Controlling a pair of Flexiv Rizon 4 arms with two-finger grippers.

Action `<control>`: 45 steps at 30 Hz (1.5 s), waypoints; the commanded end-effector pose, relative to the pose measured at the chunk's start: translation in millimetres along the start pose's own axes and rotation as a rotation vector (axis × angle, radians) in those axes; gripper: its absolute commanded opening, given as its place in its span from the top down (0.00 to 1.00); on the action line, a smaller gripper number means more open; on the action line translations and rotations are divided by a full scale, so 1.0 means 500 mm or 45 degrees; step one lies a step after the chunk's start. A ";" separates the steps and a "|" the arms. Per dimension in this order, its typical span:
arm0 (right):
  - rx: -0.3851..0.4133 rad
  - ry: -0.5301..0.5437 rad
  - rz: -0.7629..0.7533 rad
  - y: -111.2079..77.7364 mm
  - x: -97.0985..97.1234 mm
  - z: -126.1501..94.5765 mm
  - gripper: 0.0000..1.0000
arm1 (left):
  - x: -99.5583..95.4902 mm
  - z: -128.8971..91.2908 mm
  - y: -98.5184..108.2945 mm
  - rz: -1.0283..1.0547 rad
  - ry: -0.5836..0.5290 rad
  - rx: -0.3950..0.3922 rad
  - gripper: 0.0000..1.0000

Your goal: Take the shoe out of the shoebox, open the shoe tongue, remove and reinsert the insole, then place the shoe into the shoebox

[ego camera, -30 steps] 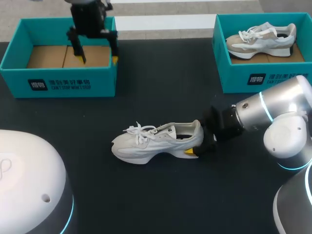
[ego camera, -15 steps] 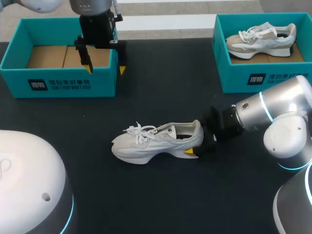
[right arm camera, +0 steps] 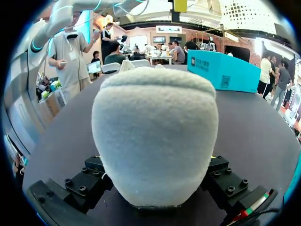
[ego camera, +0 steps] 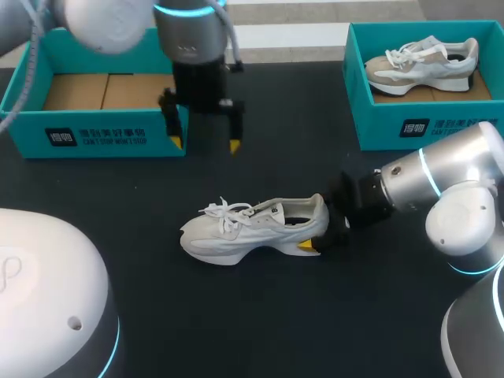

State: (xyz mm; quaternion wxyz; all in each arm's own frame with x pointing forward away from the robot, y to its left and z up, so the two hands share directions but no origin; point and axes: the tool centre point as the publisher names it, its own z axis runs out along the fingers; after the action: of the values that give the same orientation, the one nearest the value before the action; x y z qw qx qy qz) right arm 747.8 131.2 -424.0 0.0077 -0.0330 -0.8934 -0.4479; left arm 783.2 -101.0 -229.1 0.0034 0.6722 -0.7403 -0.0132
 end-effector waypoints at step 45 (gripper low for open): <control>0.001 -0.001 0.001 -0.008 -0.005 0.026 1.00 | 0.203 0.274 0.091 -0.155 -0.170 -0.065 0.00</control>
State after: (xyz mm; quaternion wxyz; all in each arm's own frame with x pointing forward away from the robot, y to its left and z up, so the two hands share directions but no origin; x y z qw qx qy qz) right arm 747.8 131.2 -424.0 0.0076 -0.0330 -0.8934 -0.4480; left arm 725.5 -191.9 -366.2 -0.0212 0.7124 -0.6978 -0.0717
